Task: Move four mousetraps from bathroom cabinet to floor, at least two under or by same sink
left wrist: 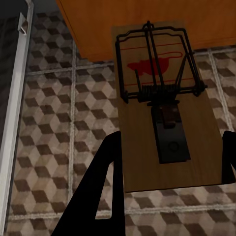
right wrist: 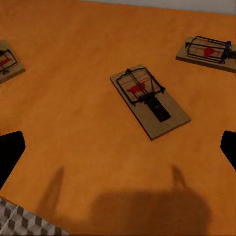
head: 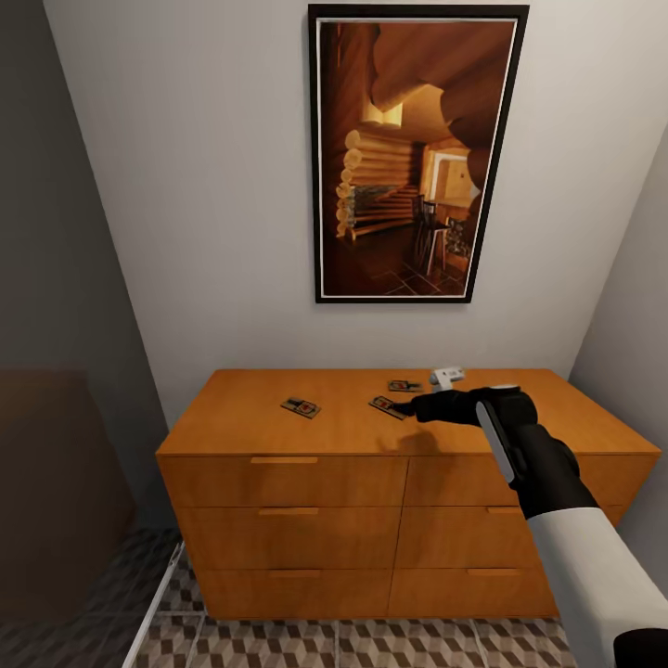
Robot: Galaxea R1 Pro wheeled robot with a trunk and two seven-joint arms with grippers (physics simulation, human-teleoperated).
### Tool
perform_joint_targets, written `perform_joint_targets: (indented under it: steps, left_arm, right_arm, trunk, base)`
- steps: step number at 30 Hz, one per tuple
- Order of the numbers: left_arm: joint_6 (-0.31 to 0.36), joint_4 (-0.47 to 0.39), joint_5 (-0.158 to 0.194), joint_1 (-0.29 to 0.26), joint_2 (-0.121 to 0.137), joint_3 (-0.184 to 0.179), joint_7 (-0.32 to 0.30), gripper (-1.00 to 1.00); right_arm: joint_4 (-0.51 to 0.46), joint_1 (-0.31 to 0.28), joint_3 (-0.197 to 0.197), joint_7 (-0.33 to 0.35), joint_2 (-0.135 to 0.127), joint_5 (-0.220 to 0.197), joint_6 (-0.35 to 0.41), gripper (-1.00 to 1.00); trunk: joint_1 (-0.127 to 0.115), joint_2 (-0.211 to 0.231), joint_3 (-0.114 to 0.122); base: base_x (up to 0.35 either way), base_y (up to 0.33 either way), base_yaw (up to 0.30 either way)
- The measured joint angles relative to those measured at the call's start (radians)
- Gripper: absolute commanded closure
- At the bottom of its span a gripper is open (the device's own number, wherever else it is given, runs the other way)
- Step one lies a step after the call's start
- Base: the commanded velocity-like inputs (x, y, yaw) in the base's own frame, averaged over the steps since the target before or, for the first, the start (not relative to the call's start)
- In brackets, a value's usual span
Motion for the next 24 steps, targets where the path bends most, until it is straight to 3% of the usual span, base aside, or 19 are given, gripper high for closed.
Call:
perform_joint_targets:
  steps: [14, 24]
  left_arm:
    - [0.0, 0.0, 0.0, 0.001, 0.0, 0.0, 0.0, 1.0]
    - [0.001, 0.0, 0.0, 0.001, 0.0, -0.001, 0.0, 1.0]
  right_arm:
    - [0.027, 0.0, 0.004, 0.044, -0.003, 0.0, -0.017, -1.0]
    - [0.045, 0.0, 0.038, 0.046, -0.005, 0.0, -0.047, -1.0]
  trunk:
    - [0.0, 0.0, 0.0]
    - [0.0, 0.0, 0.0]
  base:
    - [0.0, 0.0, 0.0]
    - [0.0, 0.0, 0.0]
